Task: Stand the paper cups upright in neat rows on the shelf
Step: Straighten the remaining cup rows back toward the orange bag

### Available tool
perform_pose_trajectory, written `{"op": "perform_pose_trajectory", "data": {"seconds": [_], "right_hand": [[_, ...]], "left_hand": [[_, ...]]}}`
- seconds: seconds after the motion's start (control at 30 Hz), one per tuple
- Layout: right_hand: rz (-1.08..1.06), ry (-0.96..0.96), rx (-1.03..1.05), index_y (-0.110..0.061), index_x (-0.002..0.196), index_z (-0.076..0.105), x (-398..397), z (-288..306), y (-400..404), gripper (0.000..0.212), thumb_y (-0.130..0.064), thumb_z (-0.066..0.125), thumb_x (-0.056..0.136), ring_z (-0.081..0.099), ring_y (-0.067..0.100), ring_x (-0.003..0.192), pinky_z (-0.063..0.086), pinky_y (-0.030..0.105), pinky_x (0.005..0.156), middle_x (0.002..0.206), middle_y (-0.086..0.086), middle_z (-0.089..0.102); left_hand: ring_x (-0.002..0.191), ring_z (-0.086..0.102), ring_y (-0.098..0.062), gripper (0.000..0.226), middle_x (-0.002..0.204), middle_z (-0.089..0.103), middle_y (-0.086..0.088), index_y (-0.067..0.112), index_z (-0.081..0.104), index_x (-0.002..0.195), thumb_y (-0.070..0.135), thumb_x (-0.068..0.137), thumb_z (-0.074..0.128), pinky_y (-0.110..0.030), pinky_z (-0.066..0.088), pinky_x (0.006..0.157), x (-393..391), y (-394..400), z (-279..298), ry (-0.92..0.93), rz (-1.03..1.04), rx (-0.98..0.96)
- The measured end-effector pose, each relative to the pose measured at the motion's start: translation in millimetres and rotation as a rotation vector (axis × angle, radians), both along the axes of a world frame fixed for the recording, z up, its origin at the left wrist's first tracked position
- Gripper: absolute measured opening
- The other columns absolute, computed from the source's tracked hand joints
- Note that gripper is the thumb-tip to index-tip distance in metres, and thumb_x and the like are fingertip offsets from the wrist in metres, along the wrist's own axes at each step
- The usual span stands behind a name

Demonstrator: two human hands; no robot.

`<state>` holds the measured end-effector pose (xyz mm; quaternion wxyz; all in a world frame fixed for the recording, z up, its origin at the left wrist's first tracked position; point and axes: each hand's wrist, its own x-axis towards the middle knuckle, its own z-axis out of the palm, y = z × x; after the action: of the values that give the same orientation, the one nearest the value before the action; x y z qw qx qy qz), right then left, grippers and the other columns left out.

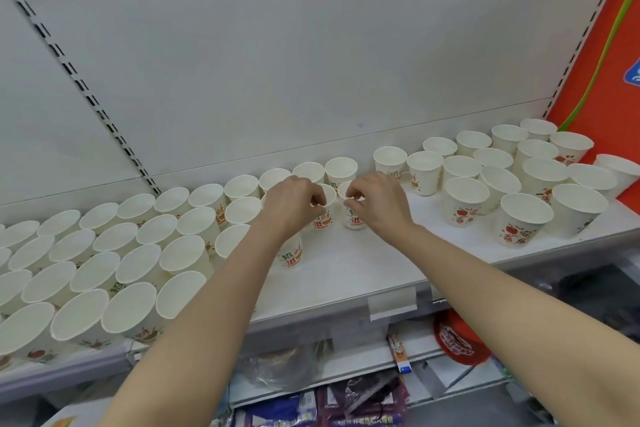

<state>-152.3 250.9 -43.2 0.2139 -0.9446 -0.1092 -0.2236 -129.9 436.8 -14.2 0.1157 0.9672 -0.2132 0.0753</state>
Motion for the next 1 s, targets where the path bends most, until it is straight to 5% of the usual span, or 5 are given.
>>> {"op": "perform_pose_trajectory", "data": {"seconds": [0.13,0.3,0.47,0.6,1.0], "right_hand": [[0.05,-0.044,-0.053,-0.018,0.089,0.07,-2,-5,-10,0.028,-0.03,0.082,0.066,0.054,0.026,0.085,0.042,0.04,0.076,0.085,-0.003,0.068],[0.058,-0.057,-0.116,-0.019,0.073,0.07,0,-10,-14,0.016,-0.01,0.079,0.062,0.056,0.027,0.08,0.042,0.041,0.073,0.072,-0.005,0.066],[0.038,-0.107,-0.059,-0.021,0.078,0.071,5,-12,-23,0.012,-0.029,0.075,0.072,0.055,0.022,0.082,0.034,0.036,0.077,0.077,-0.007,0.068],[-0.114,-0.18,-0.017,-0.021,0.07,0.069,18,2,-70,0.005,-0.02,0.073,0.073,0.056,0.025,0.074,0.03,0.034,0.071,0.069,-0.005,0.065],[-0.103,0.194,-0.218,-0.026,0.1,0.072,58,20,-158,0.025,-0.024,0.075,0.076,0.049,0.024,0.103,0.034,0.032,0.084,0.095,-0.003,0.067]], "left_hand": [[0.088,0.057,-0.015,0.008,0.083,0.069,0.008,0.026,0.073,0.082,0.022,0.08,0.065,-0.031,0.047,0.064,0,-3,-1,-0.01,-0.01,-0.024],[0.088,0.057,-0.014,0.007,0.083,0.068,0.01,0.026,0.072,0.081,0.024,0.081,0.065,-0.03,0.046,0.064,4,-5,-4,-0.007,-0.032,-0.02],[0.084,0.052,-0.009,0.007,0.084,0.065,0.015,0.033,0.071,0.087,0.037,0.083,0.068,-0.031,0.045,0.07,12,-12,0,-0.031,-0.047,-0.139],[0.088,0.054,-0.013,0.009,0.086,0.067,0.012,0.032,0.074,0.085,0.03,0.085,0.065,-0.031,0.045,0.069,31,-40,13,-0.054,-0.027,-0.133],[0.103,0.058,-0.021,0.02,0.102,0.069,0.003,0.027,0.072,0.1,0.032,0.081,0.07,-0.028,0.041,0.073,89,-162,0,-0.024,-0.043,0.098]]}}
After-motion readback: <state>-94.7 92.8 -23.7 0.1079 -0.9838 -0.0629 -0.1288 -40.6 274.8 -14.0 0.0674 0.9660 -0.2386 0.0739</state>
